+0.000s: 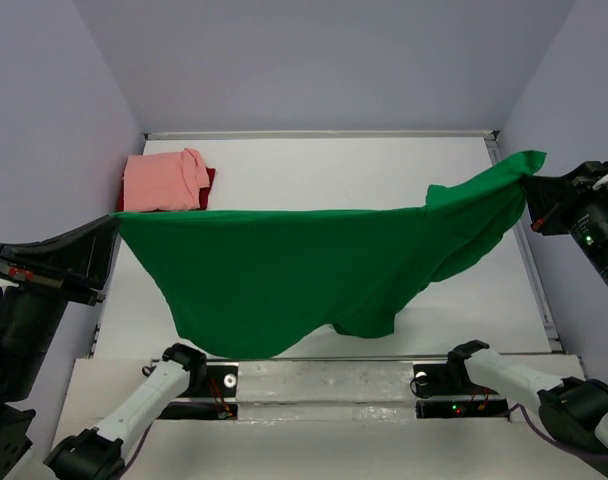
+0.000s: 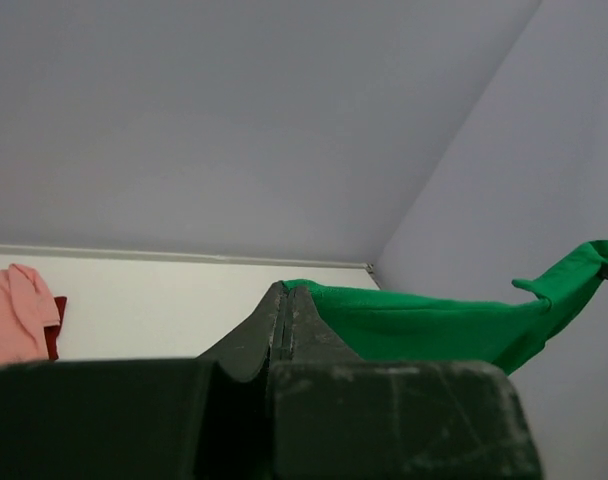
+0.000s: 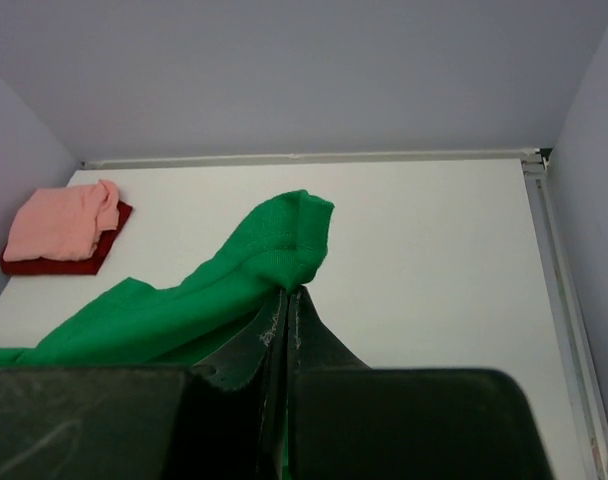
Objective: Fold and stack the t-shirts
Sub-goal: Flatten the tshirt out
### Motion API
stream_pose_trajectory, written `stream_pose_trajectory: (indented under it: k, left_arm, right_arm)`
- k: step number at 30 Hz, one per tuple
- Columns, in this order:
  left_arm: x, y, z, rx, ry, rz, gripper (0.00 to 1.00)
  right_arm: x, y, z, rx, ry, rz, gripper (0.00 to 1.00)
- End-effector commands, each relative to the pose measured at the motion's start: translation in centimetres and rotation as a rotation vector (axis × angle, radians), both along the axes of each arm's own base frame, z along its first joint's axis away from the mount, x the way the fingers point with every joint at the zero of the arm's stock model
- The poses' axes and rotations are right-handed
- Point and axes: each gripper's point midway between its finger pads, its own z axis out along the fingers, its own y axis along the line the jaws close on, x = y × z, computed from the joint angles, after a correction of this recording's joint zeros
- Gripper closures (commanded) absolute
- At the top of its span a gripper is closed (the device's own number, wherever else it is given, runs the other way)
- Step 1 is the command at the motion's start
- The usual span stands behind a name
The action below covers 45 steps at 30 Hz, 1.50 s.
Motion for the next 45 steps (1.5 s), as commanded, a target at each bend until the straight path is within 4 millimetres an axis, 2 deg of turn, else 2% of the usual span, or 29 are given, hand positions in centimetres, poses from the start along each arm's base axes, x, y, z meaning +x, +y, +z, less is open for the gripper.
stream_pose_trajectory:
  k: [1, 3, 6, 7, 8, 11, 12, 14, 15, 18, 19, 20, 22, 23, 25, 26, 27, 29, 30, 31, 32, 33, 35, 36, 37, 39, 40, 42, 45]
  left_arm:
    - [0.5, 1.0, 0.6, 0.008, -0.023, 0.061, 1.00]
    - [1.5, 0.8, -0.9, 0.023, 0.017, 0.071, 1.00]
    - [3.8, 0.3, -3.1, 0.055, 0.086, 0.092, 1.00]
    - [5.0, 0.1, -4.1, 0.070, 0.126, 0.108, 1.00]
    - [5.4, 0.2, -4.4, 0.071, 0.135, 0.120, 1.00]
    - [9.2, -0.5, -6.8, 0.120, 0.245, 0.169, 1.00]
    - [10.2, -1.0, -7.2, 0.137, 0.252, 0.164, 1.00]
    - [12.6, -1.7, -8.4, 0.157, 0.301, 0.177, 1.00]
    - [13.6, -1.9, -8.7, 0.164, 0.310, 0.188, 1.00]
    - [17.1, -3.1, -8.9, 0.180, 0.324, 0.203, 1.00]
    - [18.1, -3.5, -9.0, 0.191, 0.329, 0.203, 1.00]
    - [20.1, -4.4, -9.9, 0.230, 0.359, 0.198, 1.00]
    - [22.4, -5.0, -10.7, 0.240, 0.389, 0.212, 1.00]
    - [24.6, -5.5, -11.9, 0.268, 0.424, 0.200, 1.00]
    - [27.2, -5.8, -13.1, 0.271, 0.438, 0.197, 1.00]
    - [29.7, -5.4, -15.7, 0.286, 0.498, 0.188, 1.00]
    - [30.8, -5.7, -16.6, 0.294, 0.517, 0.187, 1.00]
    - [33.5, -4.5, -18.4, 0.306, 0.547, 0.210, 1.00]
    - [35.7, -4.4, -20.7, 0.324, 0.592, 0.212, 1.00]
    - [37.2, -3.8, -21.5, 0.343, 0.593, 0.218, 1.00]
    - [39.4, -3.5, -23.9, 0.366, 0.642, 0.238, 1.00]
    - [40.6, -3.1, -25.1, 0.376, 0.663, 0.252, 1.00]
    - [42.8, -2.0, -27.7, 0.372, 0.724, 0.246, 1.00]
    - [44.7, -1.9, -30.1, 0.377, 0.763, 0.237, 1.00]
    - [46.4, -1.6, -31.7, 0.369, 0.795, 0.245, 1.00]
    - [47.3, -1.6, -33.2, 0.383, 0.828, 0.241, 1.00]
    - [48.4, -2.2, -34.1, 0.386, 0.822, 0.206, 1.00]
    - [49.5, -2.1, -34.9, 0.392, 0.829, 0.206, 1.00]
    - [50.8, -1.7, -36.3, 0.411, 0.851, 0.215, 1.00]
  right_arm:
    - [-2.4, -1.4, 2.3, 0.028, -0.111, -0.017, 1.00]
    - [-2.0, -1.2, 1.7, 0.022, -0.093, -0.014, 1.00]
    - [-0.4, -1.2, 0.7, 0.001, -0.047, -0.052, 1.00]
    - [0.8, -0.9, 0.0, -0.020, -0.013, -0.062, 1.00]
    - [0.8, -1.0, 0.1, -0.023, -0.016, -0.066, 1.00]
    - [3.9, 0.0, -1.1, -0.062, 0.048, -0.083, 1.00]
    - [5.5, 0.4, -1.3, -0.076, 0.070, -0.098, 1.00]
    - [7.2, 1.1, -1.1, -0.094, 0.071, -0.098, 1.00]
    - [9.1, 2.0, -1.2, -0.113, 0.091, -0.096, 1.00]
    - [12.7, 3.2, -1.3, -0.157, 0.092, -0.103, 1.00]
    - [15.0, 4.1, -2.4, -0.189, 0.125, -0.104, 1.00]
    - [16.3, 4.5, -2.8, -0.213, 0.138, -0.105, 1.00]
    - [18.7, 5.8, -3.5, -0.231, 0.156, -0.092, 1.00]
    - [20.9, 7.0, -4.1, -0.238, 0.171, -0.075, 1.00]
    - [23.4, 8.3, -5.0, -0.255, 0.178, -0.060, 1.00]
    - [25.6, 9.3, -6.8, -0.278, 0.209, -0.059, 1.00]
    - [27.0, 8.8, -7.5, -0.278, 0.224, -0.070, 1.00]
    - [29.5, 8.2, -9.1, -0.255, 0.258, -0.042, 1.00]
    - [31.4, 8.2, -11.3, -0.275, 0.291, -0.053, 1.00]
    - [32.5, 8.2, -12.0, -0.265, 0.297, -0.035, 1.00]
    - [33.6, 6.8, -12.8, -0.251, 0.316, -0.048, 1.00]
    - [34.4, 6.6, -13.5, -0.247, 0.326, -0.038, 1.00]
    - [36.3, 6.6, -16.3, -0.243, 0.373, -0.007, 1.00]
    - [37.3, 5.6, -18.2, -0.242, 0.411, -0.016, 1.00]
    - [37.7, 6.0, -19.2, -0.239, 0.426, 0.004, 1.00]
    - [38.8, 4.6, -20.8, -0.232, 0.449, -0.013, 1.00]
    - [39.4, 4.7, -22.9, -0.227, 0.489, 0.006, 1.00]
    - [40.2, 3.3, -24.3, -0.217, 0.512, -0.004, 1.00]
    - [41.8, 2.8, -27.2, -0.189, 0.545, 0.031, 1.00]
